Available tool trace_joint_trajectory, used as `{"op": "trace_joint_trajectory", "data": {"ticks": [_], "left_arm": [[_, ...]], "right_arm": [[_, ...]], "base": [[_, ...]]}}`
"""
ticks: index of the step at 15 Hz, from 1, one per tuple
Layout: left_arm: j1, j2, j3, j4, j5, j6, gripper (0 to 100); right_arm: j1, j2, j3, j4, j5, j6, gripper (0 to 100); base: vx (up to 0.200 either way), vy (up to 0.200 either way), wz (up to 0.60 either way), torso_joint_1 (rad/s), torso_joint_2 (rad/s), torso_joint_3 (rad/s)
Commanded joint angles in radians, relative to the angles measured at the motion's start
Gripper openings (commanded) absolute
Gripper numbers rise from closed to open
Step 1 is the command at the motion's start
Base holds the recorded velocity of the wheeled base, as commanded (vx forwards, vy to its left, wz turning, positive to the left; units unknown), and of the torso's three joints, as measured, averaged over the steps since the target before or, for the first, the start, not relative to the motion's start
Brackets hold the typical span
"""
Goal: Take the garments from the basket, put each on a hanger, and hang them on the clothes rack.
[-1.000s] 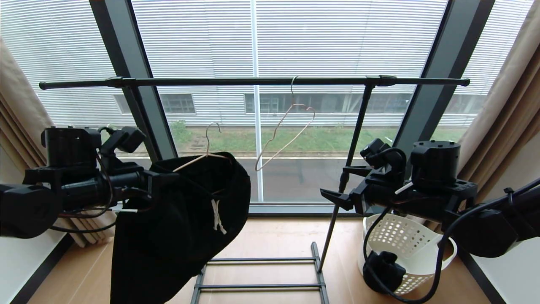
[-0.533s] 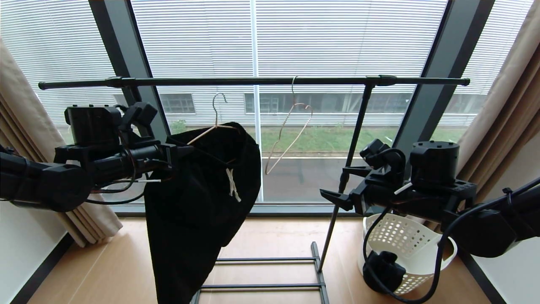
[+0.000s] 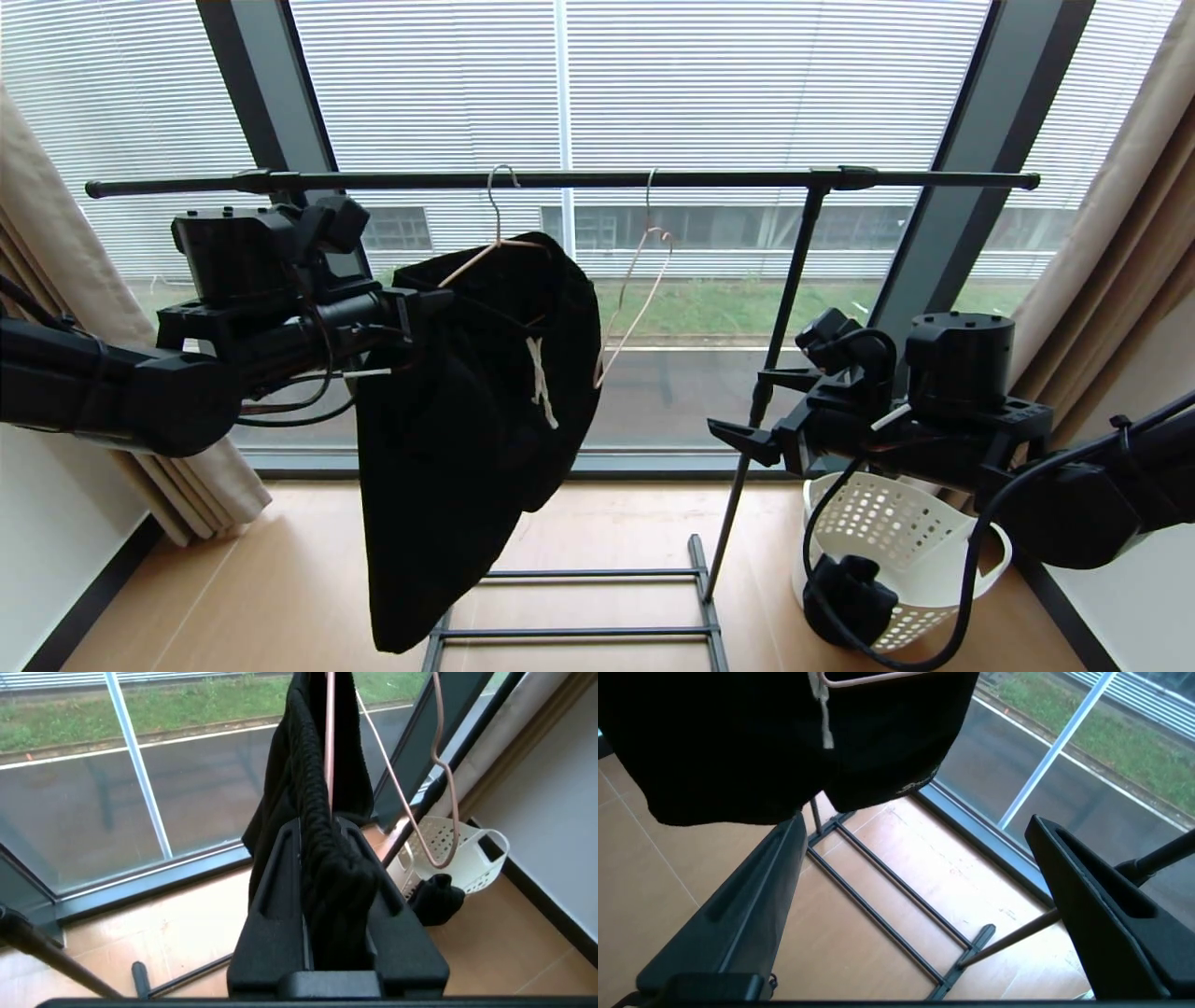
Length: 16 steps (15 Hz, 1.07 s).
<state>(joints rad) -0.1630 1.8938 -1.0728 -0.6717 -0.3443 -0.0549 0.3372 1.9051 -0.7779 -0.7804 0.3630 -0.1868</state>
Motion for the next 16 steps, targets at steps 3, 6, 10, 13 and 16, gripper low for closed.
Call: {"op": "trace_joint_trajectory", "data": {"ticks": [3, 6, 10, 13, 16], "left_arm": [[-0.024, 0.062, -0.082, -0.002, 0.005, -0.010, 0], [-0.036, 0.085, -0.127, -0.002, 0.005, -0.057, 0], [-0.052, 0.149, -0.219, -0.002, 0.047, -0.089, 0], [-0.066, 0.206, -0.279, -0.002, 0.050, -0.109, 0], [-0.086, 0.272, -0.346, -0.002, 0.091, -0.128, 0]], "right_arm": [[0.000, 0.000, 0.000, 0.000, 0.001, 0.000, 100], [0.000, 0.000, 0.002, 0.000, 0.001, 0.000, 100], [0.000, 0.002, 0.003, 0.000, 0.001, -0.002, 100], [0.000, 0.014, 0.006, 0.000, -0.001, -0.003, 100], [0.003, 0.014, 0.008, 0.000, -0.001, -0.003, 100]], "base": [[0.000, 0.000, 0.00, 0.000, 0.00, 0.000], [0.000, 0.000, 0.00, 0.000, 0.00, 0.000], [0.000, 0.000, 0.00, 0.000, 0.00, 0.000], [0.000, 0.000, 0.00, 0.000, 0.00, 0.000], [0.000, 0.000, 0.00, 0.000, 0.00, 0.000]]}}
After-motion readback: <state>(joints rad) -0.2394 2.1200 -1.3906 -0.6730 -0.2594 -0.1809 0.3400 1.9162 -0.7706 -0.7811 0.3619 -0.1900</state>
